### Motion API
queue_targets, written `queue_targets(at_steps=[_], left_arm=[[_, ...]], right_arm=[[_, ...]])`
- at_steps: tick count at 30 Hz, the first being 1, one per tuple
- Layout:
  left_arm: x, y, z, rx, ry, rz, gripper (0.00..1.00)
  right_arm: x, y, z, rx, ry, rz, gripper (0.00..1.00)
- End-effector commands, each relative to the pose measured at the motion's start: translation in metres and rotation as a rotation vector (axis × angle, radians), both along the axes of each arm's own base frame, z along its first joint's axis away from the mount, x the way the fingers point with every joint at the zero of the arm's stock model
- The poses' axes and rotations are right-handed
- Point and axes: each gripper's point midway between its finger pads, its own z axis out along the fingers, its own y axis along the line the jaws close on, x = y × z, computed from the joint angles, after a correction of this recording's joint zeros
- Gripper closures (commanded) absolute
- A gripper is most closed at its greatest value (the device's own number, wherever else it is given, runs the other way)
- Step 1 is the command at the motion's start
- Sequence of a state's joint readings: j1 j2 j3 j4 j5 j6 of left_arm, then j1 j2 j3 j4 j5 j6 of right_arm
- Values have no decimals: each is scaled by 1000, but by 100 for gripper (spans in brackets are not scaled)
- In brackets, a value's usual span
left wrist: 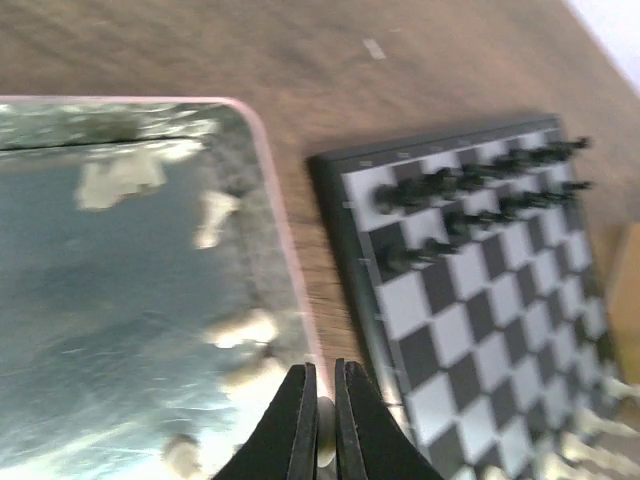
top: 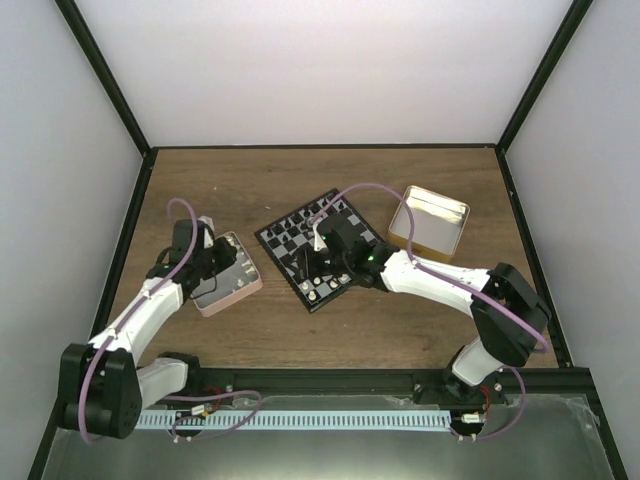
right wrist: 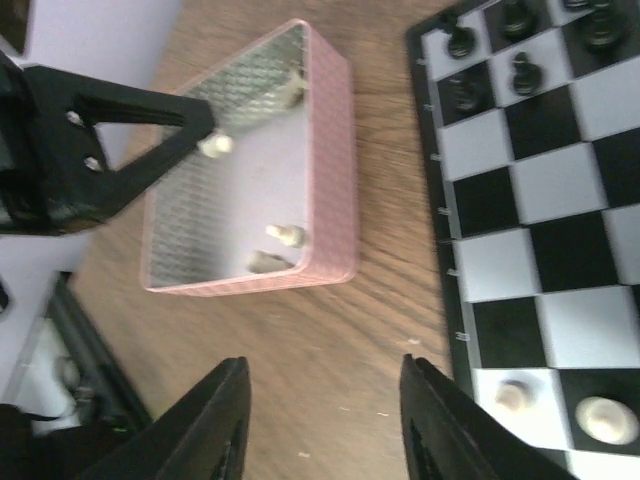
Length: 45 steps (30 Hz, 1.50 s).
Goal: Set up the chess pieces on the board
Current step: Pick up the chess piece from the storage box, then place the chess piece on the chessboard.
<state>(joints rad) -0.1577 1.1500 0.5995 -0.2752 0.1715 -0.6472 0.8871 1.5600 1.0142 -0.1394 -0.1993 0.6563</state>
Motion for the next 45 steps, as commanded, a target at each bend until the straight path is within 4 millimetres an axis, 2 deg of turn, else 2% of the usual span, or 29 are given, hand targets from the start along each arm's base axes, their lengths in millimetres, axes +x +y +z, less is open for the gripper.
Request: queue_targets(at_steps=[1,5,9,17,28,33,40,45], left_arm=[[4,-36,48,-191,-122,-125,96],[1,-63,67,-337,-121,-210,96],[-3,-88,82,-443,-124,-288,96],[-14,-123,82,-513,-78,-383,96],[-16,-129,75,-520,-56,-401,96],[-16,-128,74,-519,-54,-399,96],[-14,-128,76,-520,-62,-391,96],[-14,-129,75,-528,-53,-392,96]], right_arm=[[-10,30,42,197,-16,98,54],[-8,38,59,257,-34,110,47],[-1,42,62,270,-26,74,46],[17,43,54,236,-11,-13,51],[25,35,45,190,-26,-71,71],[23,34,41,176,-20,-64,73],[15,29,34,160,1,-44,70],[14,30,36,171,-4,-38,80]])
